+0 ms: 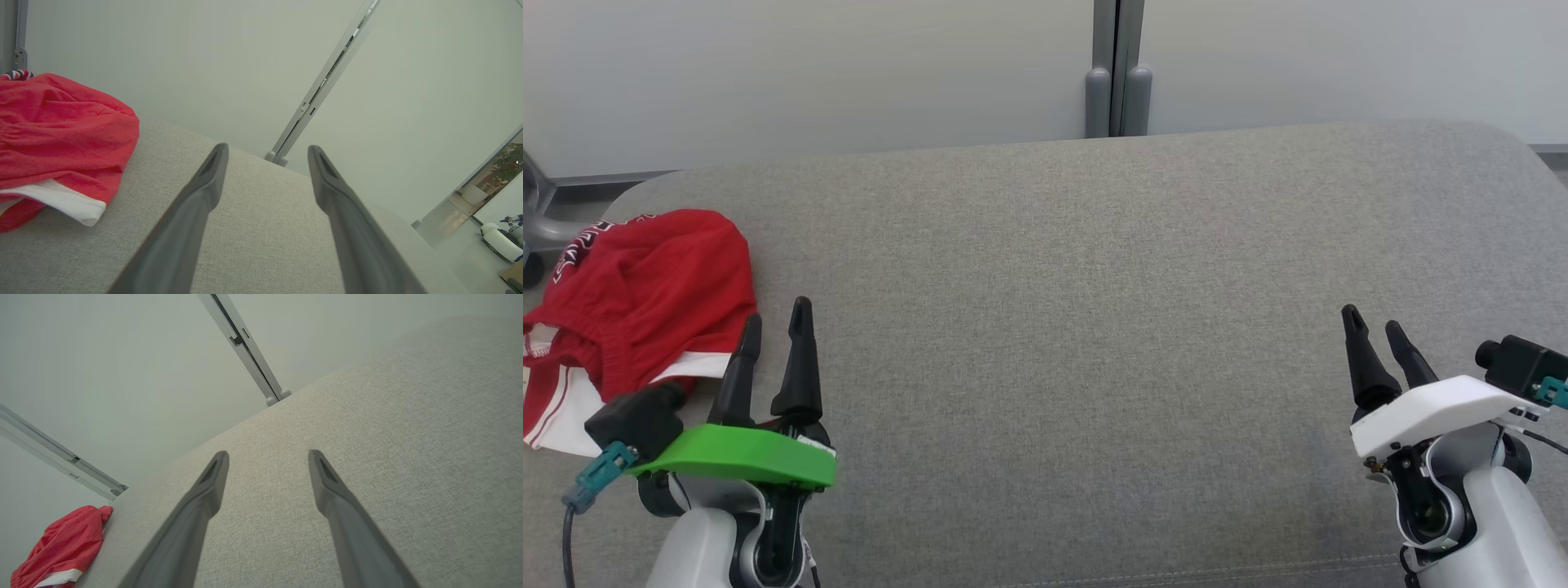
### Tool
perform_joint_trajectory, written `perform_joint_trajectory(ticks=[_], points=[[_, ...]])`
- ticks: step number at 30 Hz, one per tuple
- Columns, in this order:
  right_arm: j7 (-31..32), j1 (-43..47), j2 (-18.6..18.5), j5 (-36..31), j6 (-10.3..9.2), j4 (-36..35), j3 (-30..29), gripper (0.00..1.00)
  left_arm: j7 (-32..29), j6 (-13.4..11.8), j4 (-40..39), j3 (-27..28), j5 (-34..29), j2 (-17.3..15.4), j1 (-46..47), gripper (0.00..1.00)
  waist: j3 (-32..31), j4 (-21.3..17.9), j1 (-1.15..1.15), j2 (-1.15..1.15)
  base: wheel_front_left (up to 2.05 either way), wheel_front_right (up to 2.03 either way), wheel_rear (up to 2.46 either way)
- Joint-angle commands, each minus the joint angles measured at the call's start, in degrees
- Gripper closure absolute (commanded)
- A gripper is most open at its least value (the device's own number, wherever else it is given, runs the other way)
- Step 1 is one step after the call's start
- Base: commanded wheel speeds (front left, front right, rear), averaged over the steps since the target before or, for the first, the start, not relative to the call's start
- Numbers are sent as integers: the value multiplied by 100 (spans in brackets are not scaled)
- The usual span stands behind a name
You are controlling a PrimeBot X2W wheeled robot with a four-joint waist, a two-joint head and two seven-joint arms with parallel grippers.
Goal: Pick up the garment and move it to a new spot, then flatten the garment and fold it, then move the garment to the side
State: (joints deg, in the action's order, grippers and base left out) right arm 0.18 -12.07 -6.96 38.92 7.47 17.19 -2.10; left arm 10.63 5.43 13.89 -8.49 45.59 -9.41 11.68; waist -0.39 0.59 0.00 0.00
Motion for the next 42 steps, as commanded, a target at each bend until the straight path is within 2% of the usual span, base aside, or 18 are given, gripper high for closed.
perform_joint_trajectory(ticks=[1,13,24,42], points=[[-93,-27,-44,-260,2,-124,72,0,-32,-54,-45,-17,-275,-84,29,0,8,0,0,0,0,0,0],[-312,73,-59,-1148,2,-193,319,0,-199,-237,48,-110,-1071,-192,-36,0,-12,33,0,0,0,0,0],[-456,193,-32,-1885,3,-344,430,0,-439,-347,116,-112,-1540,-208,-95,0,-22,34,0,0,0,0,0],[-572,543,149,-2797,3,-935,189,0,-705,-596,-78,-44,-2147,-265,-248,0,-56,94,0,0,0,0,0]])
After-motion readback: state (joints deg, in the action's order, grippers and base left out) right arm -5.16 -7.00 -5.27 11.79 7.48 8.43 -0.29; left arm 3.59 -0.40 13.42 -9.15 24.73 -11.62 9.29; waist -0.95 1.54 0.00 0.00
